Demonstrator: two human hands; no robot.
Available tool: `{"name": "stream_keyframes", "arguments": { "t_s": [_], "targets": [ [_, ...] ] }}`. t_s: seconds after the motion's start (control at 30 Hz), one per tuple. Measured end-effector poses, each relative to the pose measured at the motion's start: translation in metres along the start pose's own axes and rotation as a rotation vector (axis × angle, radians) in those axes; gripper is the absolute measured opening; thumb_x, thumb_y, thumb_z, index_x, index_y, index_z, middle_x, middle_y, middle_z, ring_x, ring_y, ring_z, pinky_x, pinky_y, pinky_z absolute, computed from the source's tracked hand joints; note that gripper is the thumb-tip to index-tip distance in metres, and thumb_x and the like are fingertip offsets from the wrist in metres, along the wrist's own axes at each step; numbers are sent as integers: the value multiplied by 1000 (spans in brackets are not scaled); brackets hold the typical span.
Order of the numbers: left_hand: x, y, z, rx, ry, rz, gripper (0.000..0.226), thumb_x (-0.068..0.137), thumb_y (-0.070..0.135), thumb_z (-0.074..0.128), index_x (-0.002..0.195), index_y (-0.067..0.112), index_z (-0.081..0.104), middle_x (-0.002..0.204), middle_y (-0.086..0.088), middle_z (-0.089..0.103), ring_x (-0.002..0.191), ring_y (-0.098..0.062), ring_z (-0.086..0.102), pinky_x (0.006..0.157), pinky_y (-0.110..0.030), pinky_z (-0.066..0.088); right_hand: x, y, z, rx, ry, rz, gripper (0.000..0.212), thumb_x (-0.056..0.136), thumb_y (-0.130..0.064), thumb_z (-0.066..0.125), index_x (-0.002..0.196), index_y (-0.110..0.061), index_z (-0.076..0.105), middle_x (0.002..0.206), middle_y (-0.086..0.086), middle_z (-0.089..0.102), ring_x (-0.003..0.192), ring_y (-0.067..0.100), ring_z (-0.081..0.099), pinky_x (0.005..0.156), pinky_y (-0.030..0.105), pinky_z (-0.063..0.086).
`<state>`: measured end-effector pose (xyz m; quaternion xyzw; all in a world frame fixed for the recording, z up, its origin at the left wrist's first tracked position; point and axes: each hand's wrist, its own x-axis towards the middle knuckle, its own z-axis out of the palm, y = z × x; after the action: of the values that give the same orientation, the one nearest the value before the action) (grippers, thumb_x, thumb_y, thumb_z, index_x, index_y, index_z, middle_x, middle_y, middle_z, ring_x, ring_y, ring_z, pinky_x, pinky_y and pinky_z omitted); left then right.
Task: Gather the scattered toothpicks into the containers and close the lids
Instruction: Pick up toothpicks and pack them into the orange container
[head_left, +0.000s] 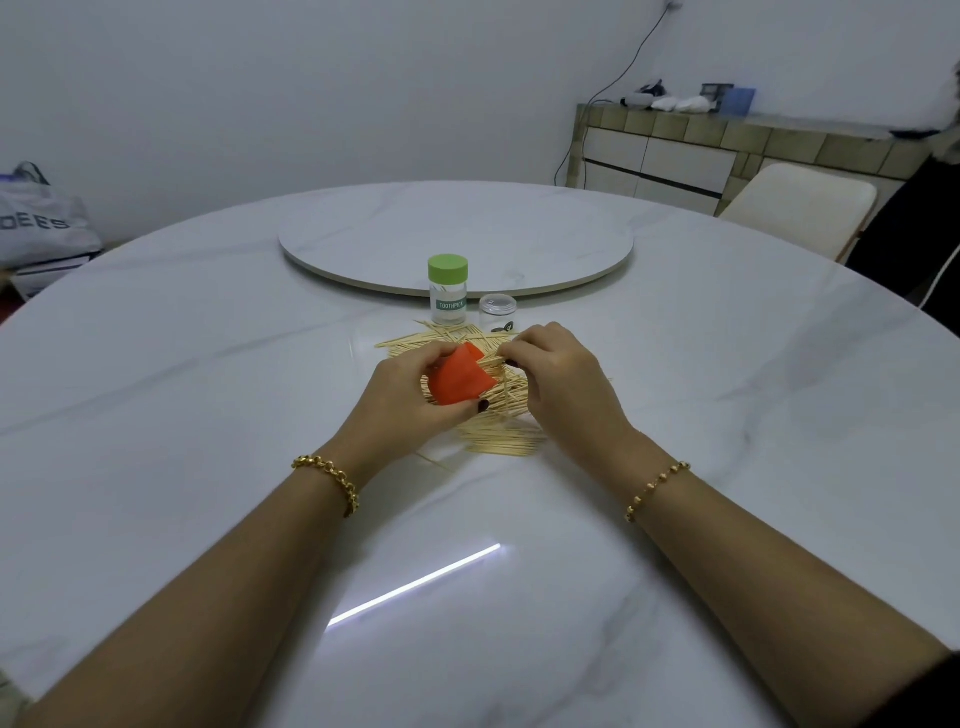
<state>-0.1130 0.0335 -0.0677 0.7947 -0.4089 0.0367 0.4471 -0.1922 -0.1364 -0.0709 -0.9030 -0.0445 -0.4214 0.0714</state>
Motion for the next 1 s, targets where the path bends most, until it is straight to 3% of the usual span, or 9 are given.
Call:
{"name": "stream_keyframes", "arguments": {
  "t_s": [0.17,0.43,0.6,0.7,0.77,0.9,1.0],
  "targets": [
    [0,-3,0,2,5,-13,55,70,26,83,120,21,60,106,11,62,97,-4,56,76,0,40,-3,-5,3,19,-29,-6,45,58,23,63,94,-2,70,86,12,61,79,31,59,58,35,53],
    [0,-4,0,10,1,-11,55,70,26,83,120,20,61,108,9,63,96,-4,56,76,1,39,-4,-8,4,141,72,14,32,76,12,57,102,-1,71,88,12,67,82,30,62,71,33,50],
    [1,-5,-2,9,9,-21,56,72,28,82,123,20,59,110,10,62,99,-4,55,76,2,38,-3,-4,0,284,147,158,34,84,4,45,107,-4,69,97,8,69,90,23,63,79,34,52],
    [2,-6,-3,7,24,-29,57,72,29,82,123,20,59,112,10,61,102,-5,55,75,3,37,-4,-5,0,411,141,321,34,87,3,43,108,-7,67,99,1,68,91,10,60,82,26,50],
    [3,-7,-4,9,26,-32,59,72,31,81,126,19,58,116,8,61,105,-6,54,75,3,37,-4,-8,-1,502,111,466,33,90,1,41,110,-10,66,99,-3,67,92,5,59,84,25,49],
    [3,-8,-5,8,30,-34,61,73,33,81,127,19,57,118,5,62,107,-9,55,76,0,39,-3,-13,3,715,-12,716,31,99,-12,38,118,-16,61,113,-5,64,109,8,58,98,39,48],
    [3,-6,-6,-10,44,-28,58,73,29,81,125,19,57,116,5,62,104,-8,56,76,1,39,-2,-22,4,794,-109,763,35,102,-23,34,129,-19,55,126,-7,59,119,6,51,105,37,42]
  ]
}}
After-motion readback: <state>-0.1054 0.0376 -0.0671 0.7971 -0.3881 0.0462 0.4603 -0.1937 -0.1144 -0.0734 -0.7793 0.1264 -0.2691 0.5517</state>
